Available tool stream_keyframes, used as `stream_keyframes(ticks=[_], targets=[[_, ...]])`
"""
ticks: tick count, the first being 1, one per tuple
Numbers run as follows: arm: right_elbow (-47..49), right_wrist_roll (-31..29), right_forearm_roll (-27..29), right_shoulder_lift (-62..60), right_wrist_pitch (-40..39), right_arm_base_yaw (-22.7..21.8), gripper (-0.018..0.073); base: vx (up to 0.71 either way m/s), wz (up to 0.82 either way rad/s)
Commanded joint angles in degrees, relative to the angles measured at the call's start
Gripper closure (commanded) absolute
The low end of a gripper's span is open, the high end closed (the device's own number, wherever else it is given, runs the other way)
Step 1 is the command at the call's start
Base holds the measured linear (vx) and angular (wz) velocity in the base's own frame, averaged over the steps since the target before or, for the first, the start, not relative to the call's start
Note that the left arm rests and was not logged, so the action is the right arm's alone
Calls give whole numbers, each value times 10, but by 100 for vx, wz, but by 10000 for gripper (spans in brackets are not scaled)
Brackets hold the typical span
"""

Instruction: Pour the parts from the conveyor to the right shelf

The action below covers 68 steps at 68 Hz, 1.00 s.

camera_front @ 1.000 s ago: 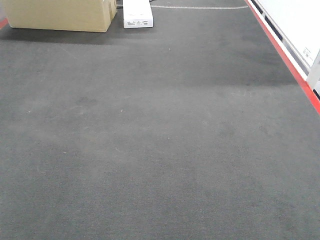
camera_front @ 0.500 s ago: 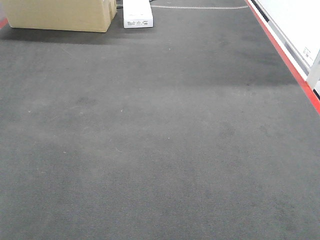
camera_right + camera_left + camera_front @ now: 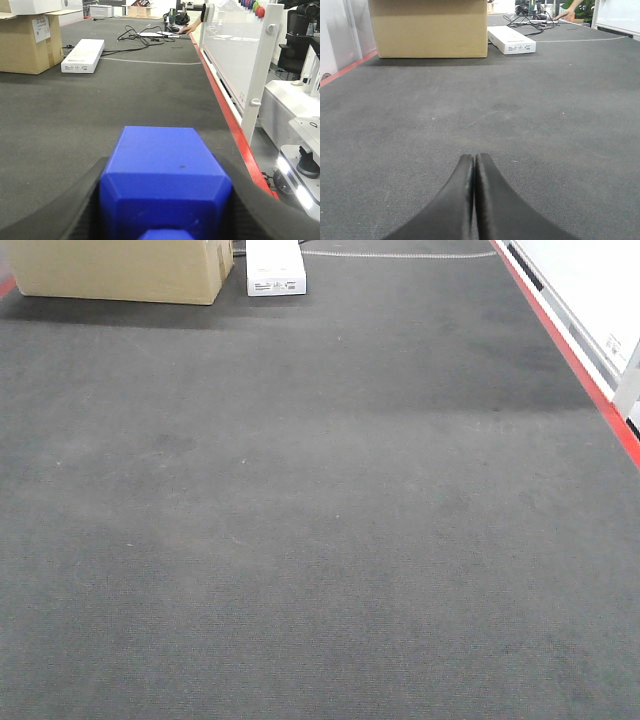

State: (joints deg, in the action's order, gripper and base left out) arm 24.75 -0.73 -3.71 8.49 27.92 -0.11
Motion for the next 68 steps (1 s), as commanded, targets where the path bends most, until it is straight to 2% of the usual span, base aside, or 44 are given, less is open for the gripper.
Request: stream_keyframes(ticks=[1,68], targets=[[16,-4,-5,7,-51,1,565,0,0],[16,-4,-5,7,-51,1,565,-2,0]])
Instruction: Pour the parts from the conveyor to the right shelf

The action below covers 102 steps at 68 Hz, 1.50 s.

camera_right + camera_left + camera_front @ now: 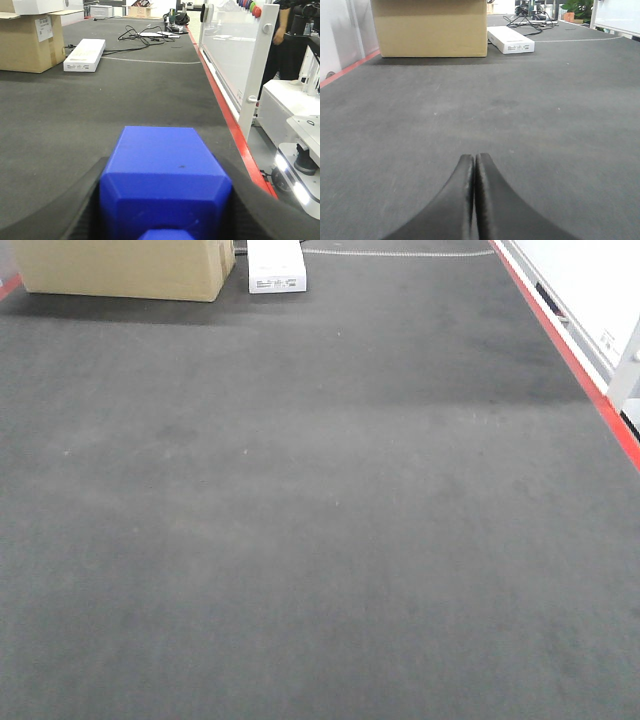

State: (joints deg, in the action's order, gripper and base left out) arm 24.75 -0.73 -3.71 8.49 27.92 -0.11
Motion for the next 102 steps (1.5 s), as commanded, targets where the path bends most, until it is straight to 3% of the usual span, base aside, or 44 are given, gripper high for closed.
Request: stream_keyframes(ticks=[1,55,102], targets=[[16,-4,-5,7,-51,1,565,-18,2],[16,-4,-5,7,-51,1,565,-36,-13],[16,-4,-5,7,-51,1,565,-38,-71]])
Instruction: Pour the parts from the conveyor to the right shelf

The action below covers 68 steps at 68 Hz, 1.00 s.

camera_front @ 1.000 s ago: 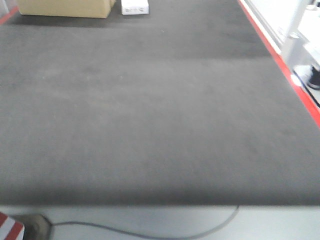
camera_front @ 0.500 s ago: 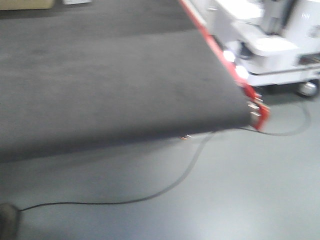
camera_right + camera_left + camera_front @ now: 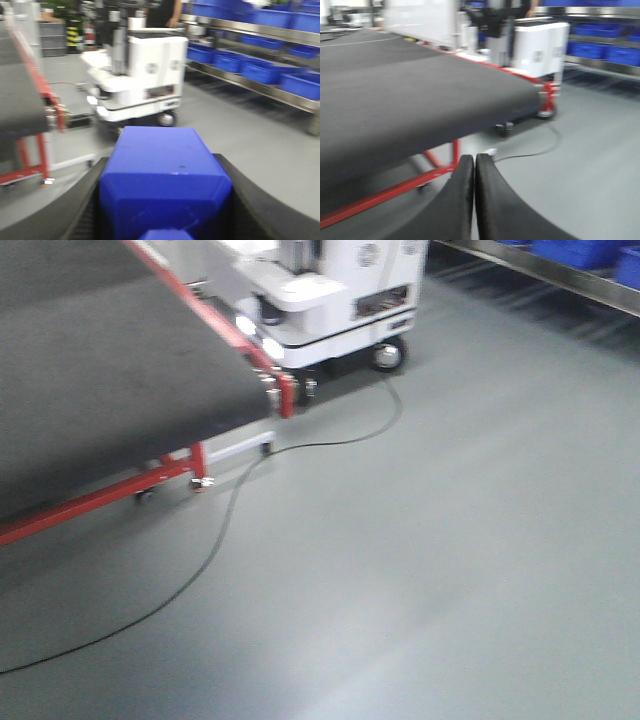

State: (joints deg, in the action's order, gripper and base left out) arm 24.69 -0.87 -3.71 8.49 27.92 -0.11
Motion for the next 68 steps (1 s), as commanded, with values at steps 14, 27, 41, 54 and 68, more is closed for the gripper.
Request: stream_keyframes(ticks=[14,27,41,54,68], targets=[[16,-2,-5,7,-51,1,565,-27,-78],[16,-2,-5,7,-51,1,565,-23,-78],[16,-2,-5,7,-51,1,565,-19,-74],[16,-2,-5,7,-51,1,565,-17,-67],[16,-2,-5,7,-51,1,565,-15,-60]])
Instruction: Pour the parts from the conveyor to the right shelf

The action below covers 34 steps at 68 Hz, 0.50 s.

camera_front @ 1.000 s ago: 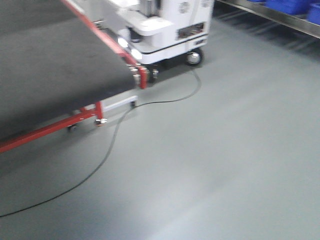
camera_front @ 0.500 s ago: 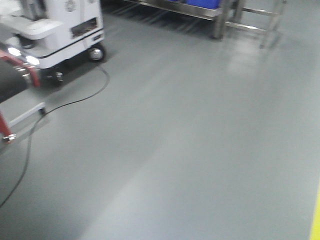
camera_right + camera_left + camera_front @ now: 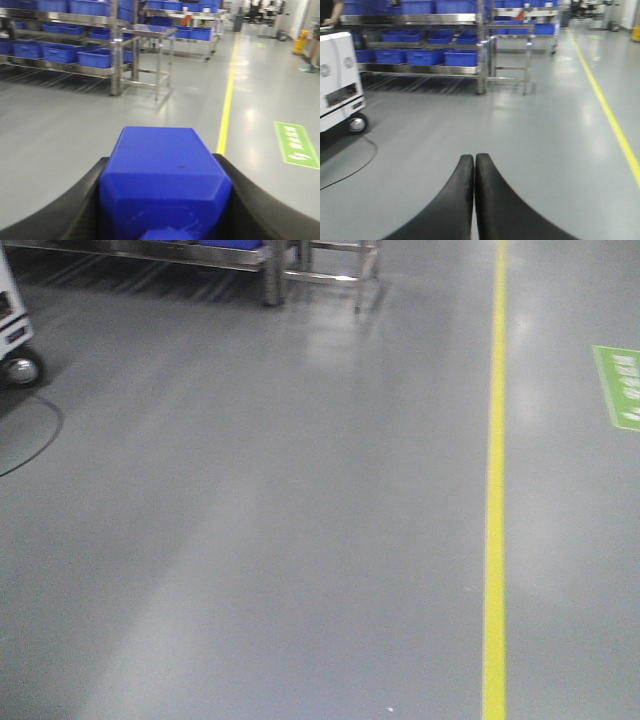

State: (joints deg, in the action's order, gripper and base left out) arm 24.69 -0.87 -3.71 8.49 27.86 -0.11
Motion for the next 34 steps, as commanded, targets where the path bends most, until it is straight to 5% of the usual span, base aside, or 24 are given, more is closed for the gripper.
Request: stream_keyframes(ticks=[1,34], targets=[[16,-2,-5,7,-51,1,565,-14,-58],[16,-2,-5,7,-51,0,565,-9,-44]])
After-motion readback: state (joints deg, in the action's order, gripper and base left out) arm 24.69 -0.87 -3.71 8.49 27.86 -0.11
